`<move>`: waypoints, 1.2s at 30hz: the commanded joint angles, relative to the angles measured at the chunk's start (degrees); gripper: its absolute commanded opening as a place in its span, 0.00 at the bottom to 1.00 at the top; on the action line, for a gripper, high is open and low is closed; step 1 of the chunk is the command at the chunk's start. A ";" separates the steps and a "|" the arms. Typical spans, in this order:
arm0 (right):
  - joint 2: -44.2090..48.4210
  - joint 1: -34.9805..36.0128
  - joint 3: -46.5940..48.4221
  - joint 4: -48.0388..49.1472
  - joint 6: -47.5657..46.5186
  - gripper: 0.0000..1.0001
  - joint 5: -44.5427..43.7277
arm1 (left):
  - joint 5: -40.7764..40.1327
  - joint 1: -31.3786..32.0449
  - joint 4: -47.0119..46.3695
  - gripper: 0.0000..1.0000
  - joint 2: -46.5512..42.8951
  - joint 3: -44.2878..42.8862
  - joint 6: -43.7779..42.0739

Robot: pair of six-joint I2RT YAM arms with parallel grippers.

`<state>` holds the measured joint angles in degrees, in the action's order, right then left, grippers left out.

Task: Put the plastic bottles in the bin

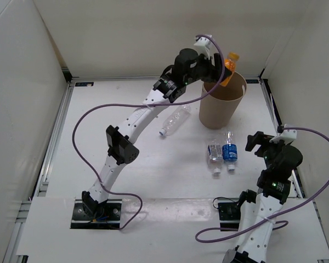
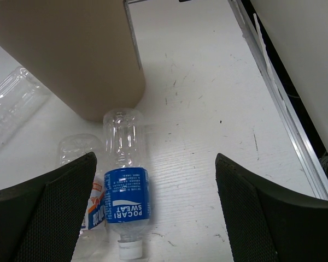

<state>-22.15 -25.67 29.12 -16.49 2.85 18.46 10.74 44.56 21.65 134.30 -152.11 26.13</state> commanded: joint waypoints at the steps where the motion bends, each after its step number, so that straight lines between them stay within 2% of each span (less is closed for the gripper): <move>1: 0.44 1.24 0.85 1.11 0.49 0.90 -1.67 | -0.90 -0.52 0.59 0.47 -0.01 -0.91 1.55; 12: 0.44 5.36 1.37 1.11 0.75 0.90 -5.71 | -2.39 -0.08 1.20 0.56 5.53 -1.17 3.75; 15: 0.62 5.98 1.55 0.76 0.40 0.90 -6.94 | -2.13 -0.08 1.99 0.64 5.10 -0.30 3.40; 16: 0.62 6.16 1.55 0.76 0.40 0.90 -6.86 | -2.04 -0.08 1.99 0.72 4.92 0.58 3.14; 19: 0.62 6.69 1.20 1.11 0.22 0.90 -7.21 | -2.83 -0.08 2.69 0.84 3.25 1.38 1.22; 21: 0.53 6.78 0.85 1.46 0.49 0.90 -6.77 | -2.92 0.09 3.57 0.87 1.42 1.64 -0.02; 25: 0.44 6.69 0.49 2.08 3.56 0.90 -7.12 | -4.32 -0.17 3.31 0.95 -2.90 3.40 -5.54; 26: 0.53 6.60 0.32 2.25 3.74 0.90 -6.86 | -4.50 -0.34 3.49 1.00 -3.34 3.23 -6.43; 30: 0.44 6.51 -0.12 2.96 2.69 0.90 -5.36 | -7.13 -1.57 5.42 1.00 -11.05 3.57 -14.94; 32: 0.53 6.51 -0.38 2.52 2.16 0.90 -5.71 | -10.47 -2.89 4.81 1.00 -16.14 9.36 -21.26; 36: 0.79 6.25 -1.61 0.59 2.52 0.90 -5.63 | -9.34 -5.70 5.59 1.00 -24.86 18.68 -29.90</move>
<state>-22.02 -19.27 28.62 -16.34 5.41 12.34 3.16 41.39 27.07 118.65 -136.51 6.20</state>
